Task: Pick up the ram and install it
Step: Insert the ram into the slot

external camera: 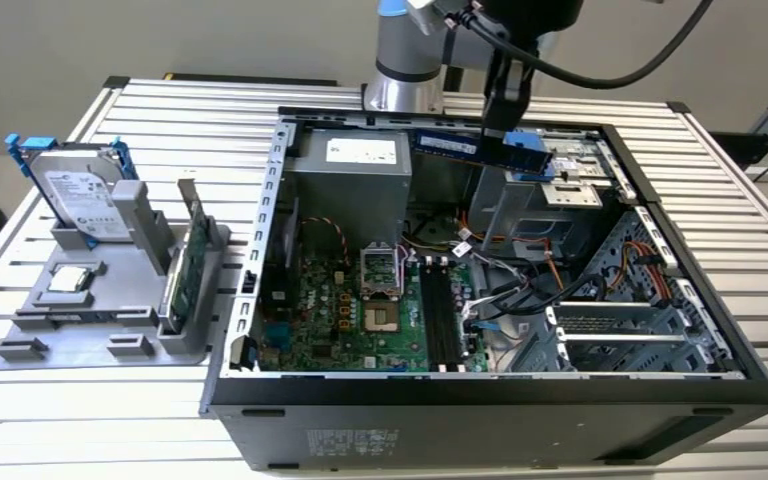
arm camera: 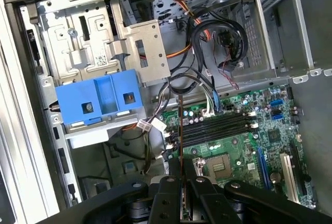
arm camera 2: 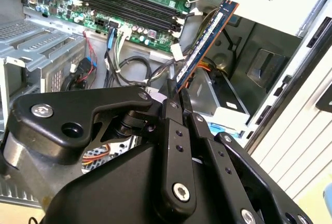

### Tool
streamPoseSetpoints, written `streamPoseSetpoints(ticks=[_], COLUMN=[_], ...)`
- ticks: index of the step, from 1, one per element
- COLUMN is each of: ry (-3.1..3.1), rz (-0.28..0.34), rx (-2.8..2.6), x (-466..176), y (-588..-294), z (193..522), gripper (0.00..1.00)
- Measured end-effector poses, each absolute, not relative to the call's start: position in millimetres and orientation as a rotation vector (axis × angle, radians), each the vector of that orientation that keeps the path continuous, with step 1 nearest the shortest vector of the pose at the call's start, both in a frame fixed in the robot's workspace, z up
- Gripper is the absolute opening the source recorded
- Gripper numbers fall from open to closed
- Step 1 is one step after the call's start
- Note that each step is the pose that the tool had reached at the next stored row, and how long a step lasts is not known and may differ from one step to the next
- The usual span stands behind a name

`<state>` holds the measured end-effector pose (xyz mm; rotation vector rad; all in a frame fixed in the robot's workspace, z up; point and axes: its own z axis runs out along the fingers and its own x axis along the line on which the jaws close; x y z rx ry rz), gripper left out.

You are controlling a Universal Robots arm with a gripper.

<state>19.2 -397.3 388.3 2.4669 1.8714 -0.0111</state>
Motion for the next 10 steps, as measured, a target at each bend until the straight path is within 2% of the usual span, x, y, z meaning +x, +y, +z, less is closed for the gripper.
streamPoseSetpoints(ticks=[10], ry=[1.783], rz=[-0.014], rx=[2.532], x=[19.2], y=[-397.3], z=[388.2], gripper=[0.0])
